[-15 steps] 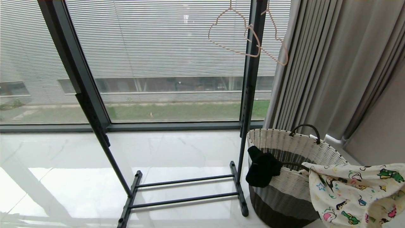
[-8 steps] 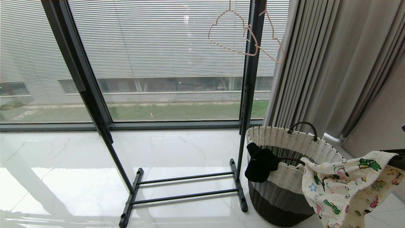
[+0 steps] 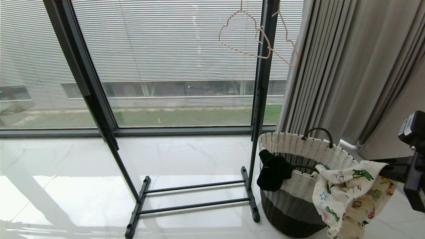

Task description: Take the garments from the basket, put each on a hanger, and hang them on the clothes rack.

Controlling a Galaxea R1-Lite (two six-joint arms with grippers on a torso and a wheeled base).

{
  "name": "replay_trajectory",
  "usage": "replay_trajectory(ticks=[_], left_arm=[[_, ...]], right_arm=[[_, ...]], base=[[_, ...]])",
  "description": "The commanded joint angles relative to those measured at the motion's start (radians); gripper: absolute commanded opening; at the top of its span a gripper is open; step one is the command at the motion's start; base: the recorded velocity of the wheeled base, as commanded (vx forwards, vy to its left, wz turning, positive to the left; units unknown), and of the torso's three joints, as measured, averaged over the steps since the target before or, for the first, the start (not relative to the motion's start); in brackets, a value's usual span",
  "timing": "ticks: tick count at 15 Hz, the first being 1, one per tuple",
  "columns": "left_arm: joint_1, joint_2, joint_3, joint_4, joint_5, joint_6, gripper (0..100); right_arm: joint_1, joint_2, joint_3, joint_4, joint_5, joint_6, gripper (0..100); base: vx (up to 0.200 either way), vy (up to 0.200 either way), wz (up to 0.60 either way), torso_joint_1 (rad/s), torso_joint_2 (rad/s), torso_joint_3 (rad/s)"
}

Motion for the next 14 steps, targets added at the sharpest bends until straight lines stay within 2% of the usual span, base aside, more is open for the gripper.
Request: replay_trajectory(ticks=[1, 2, 3, 4, 5, 6, 8, 9, 10, 11, 12, 13, 14], left_arm=[[-0.154, 0.447, -0.196, -0.104, -0.254, 0.052, 100], [-0.175, 0.484, -0.164, -0.104, -0.312, 0.107, 100], [-0.205, 0.53, -0.15, -0.104, -0.329, 0.122, 100], [-0.252, 0.593, -0.16, -0.108, -0.329, 0.101, 100], [-0.298, 0.664, -0.192, -0.128, -0.326, 0.049, 100], [-0.333, 0.736, -0.223, -0.16, -0.31, 0.004, 100], [-0.367, 0.92, -0.278, -0.263, -0.218, 0.023, 100], [-0.387, 0.96, -0.293, -0.294, -0.208, 0.024, 100], [-0.468, 1.046, -0.324, -0.337, -0.178, 0.023, 100], [-0.504, 1.07, -0.328, -0.338, -0.166, 0.021, 100], [-0.622, 1.147, -0.328, -0.34, -0.106, 0.017, 100], [-0.699, 1.173, -0.328, -0.342, -0.069, 0.004, 100], [-0.792, 1.211, -0.341, -0.345, -0.042, -0.042, 100]], right_arm=[[0.007, 0.021, 0.0, -0.003, 0.0, 0.0, 0], [0.007, 0.019, -0.002, -0.005, 0.0, 0.0, 0], [0.007, 0.018, -0.002, -0.005, 0.0, 0.0, 0], [0.01, 0.018, -0.003, -0.006, 0.0, 0.0, 0], [0.023, 0.015, -0.005, -0.008, 0.0, 0.0, 0], [0.024, 0.015, -0.006, -0.019, 0.0, 0.001, 0], [0.024, 0.013, -0.006, -0.037, 0.0, 0.001, 0], [0.024, 0.013, -0.006, -0.039, 0.0, 0.001, 0], [0.024, 0.015, -0.005, -0.043, 0.003, 0.003, 0], [0.024, 0.015, -0.005, -0.043, 0.003, 0.004, 0], [0.024, 0.016, -0.005, -0.043, 0.005, 0.03, 0], [0.024, 0.015, -0.006, -0.048, 0.005, 0.044, 0], [0.024, 0.013, -0.006, -0.06, 0.005, 0.052, 0]], base=[[0.0, 0.0, 0.0, 0.0, 0.0, 0.0], [0.0, 0.0, 0.0, 0.0, 0.0, 0.0], [0.0, 0.0, 0.0, 0.0, 0.0, 0.0], [0.0, 0.0, 0.0, 0.0, 0.0, 0.0], [0.0, 0.0, 0.0, 0.0, 0.0, 0.0], [0.0, 0.0, 0.0, 0.0, 0.0, 0.0], [0.0, 0.0, 0.0, 0.0, 0.0, 0.0], [0.0, 0.0, 0.0, 0.0, 0.0, 0.0], [0.0, 0.0, 0.0, 0.0, 0.0, 0.0], [0.0, 0.0, 0.0, 0.0, 0.0, 0.0], [0.0, 0.0, 0.0, 0.0, 0.0, 0.0], [0.0, 0.0, 0.0, 0.0, 0.0, 0.0], [0.0, 0.0, 0.0, 0.0, 0.0, 0.0]])
